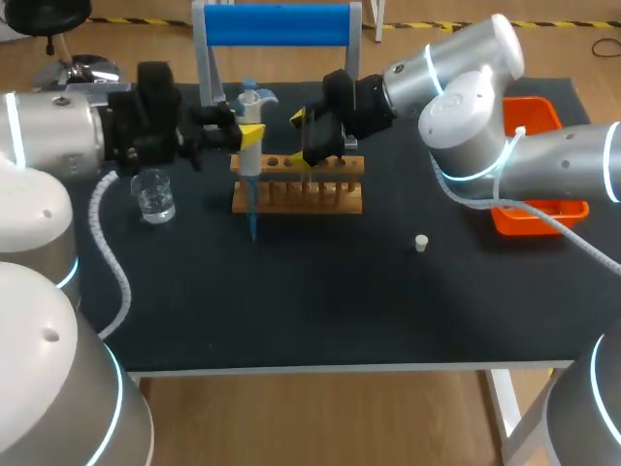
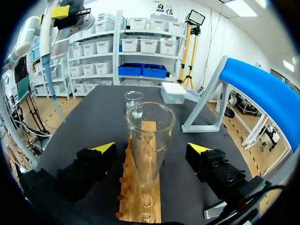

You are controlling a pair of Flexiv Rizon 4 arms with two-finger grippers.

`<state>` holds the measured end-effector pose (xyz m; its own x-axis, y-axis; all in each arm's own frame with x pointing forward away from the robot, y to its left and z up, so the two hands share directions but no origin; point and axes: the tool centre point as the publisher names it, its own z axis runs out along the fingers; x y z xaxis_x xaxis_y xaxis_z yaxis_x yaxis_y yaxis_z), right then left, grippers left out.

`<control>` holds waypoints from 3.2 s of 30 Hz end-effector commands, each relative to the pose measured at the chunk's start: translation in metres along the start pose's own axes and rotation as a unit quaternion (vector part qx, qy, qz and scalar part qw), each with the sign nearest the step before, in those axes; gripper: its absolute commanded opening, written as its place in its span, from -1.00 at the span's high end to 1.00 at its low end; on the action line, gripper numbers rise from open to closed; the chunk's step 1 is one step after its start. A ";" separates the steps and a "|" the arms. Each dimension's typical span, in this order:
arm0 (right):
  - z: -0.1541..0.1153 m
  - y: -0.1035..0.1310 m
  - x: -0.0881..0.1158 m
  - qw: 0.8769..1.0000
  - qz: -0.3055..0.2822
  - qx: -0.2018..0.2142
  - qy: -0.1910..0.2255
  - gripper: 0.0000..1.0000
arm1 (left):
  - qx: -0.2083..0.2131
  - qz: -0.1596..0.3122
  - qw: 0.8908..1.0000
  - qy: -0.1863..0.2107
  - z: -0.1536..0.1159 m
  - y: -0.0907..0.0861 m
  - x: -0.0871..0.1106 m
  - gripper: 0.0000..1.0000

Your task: Invert the test tube, pick up the pipette, mount the tip to pipette, aspirate from beaker and dispense into the tube, eject the tip, return the pipette, and cap with the stopper.

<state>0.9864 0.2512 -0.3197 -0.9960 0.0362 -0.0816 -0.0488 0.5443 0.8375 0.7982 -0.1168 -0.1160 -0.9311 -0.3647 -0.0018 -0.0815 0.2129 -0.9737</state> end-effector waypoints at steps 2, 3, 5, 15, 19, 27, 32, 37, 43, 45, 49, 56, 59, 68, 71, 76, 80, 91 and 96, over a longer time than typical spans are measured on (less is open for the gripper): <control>-0.001 0.000 -0.001 1.000 0.000 0.001 0.002 -1.00 | 0.009 0.001 1.000 0.002 0.023 -0.007 0.006 1.00; -0.001 0.000 -0.001 1.000 0.000 0.001 0.002 -1.00 | 0.015 0.004 1.000 0.005 0.025 -0.009 0.008 1.00; -0.001 0.000 -0.001 1.000 0.000 0.001 0.002 -1.00 | 0.018 0.023 0.999 0.012 0.031 -0.011 0.014 1.00; -0.001 0.000 -0.001 1.000 0.000 0.001 0.002 -1.00 | 0.025 0.058 0.997 0.036 0.047 -0.017 0.030 1.00; -0.001 0.000 -0.001 1.000 0.000 0.001 0.002 -1.00 | 0.016 0.063 0.997 0.042 0.053 -0.016 0.033 1.00; -0.001 0.000 -0.001 1.000 0.000 0.001 0.002 -1.00 | 0.011 0.063 0.997 0.046 0.053 -0.015 0.031 1.00; -0.001 0.000 -0.001 1.000 0.000 0.001 0.002 -1.00 | 0.007 0.065 0.997 0.044 0.053 -0.014 0.031 1.00; -0.001 0.000 -0.001 1.000 0.000 0.001 0.002 -1.00 | 0.007 0.065 0.997 0.044 0.053 -0.014 0.031 1.00; -0.026 -0.016 0.006 1.000 0.012 -0.008 -0.015 -1.00 | 0.007 0.065 0.997 0.044 0.053 -0.014 0.031 1.00; -0.037 -0.023 0.010 1.000 0.016 -0.014 -0.021 -1.00 | 0.007 0.065 0.997 0.044 0.053 -0.014 0.031 1.00; -0.058 -0.036 0.020 0.999 0.016 -0.023 -0.028 -1.00 | 0.007 0.065 0.997 0.044 0.053 -0.014 0.031 1.00; -0.088 -0.049 0.047 0.998 0.021 -0.059 -0.025 -1.00 | 0.007 0.065 0.997 0.044 0.053 -0.014 0.031 1.00; -0.098 -0.048 0.061 0.997 0.015 -0.065 -0.025 -1.00 | 0.007 0.065 0.997 0.044 0.053 -0.014 0.031 1.00; -0.124 -0.014 0.100 0.991 -0.003 -0.131 -0.003 -1.00 | 0.007 0.065 0.997 0.044 0.053 -0.014 0.031 1.00; -0.134 -0.002 0.110 0.987 -0.012 -0.163 -0.006 -1.00 | 0.007 0.065 0.997 0.044 0.053 -0.014 0.031 1.00; -0.148 0.011 0.125 0.978 -0.007 -0.210 -0.004 -1.00 | 0.007 0.065 0.997 0.044 0.053 -0.014 0.031 1.00; -0.155 0.017 0.138 0.974 0.003 -0.224 -0.011 -1.00 | 0.007 0.065 0.997 0.044 0.053 -0.014 0.031 1.00; -0.155 0.048 0.167 0.967 0.018 -0.256 -0.007 -1.00 | 0.007 0.065 0.997 0.044 0.053 -0.014 0.031 1.00; -0.150 0.065 0.175 0.966 0.026 -0.259 0.008 -1.00 | 0.007 0.065 0.997 0.044 0.053 -0.014 0.031 1.00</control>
<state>0.7999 0.1616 -0.2024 -0.9989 0.0319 -0.0329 -0.0317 0.0380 0.9988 0.7888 -0.1787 -0.1144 -0.9618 -0.2517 -0.1079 0.0461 0.2395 -0.9698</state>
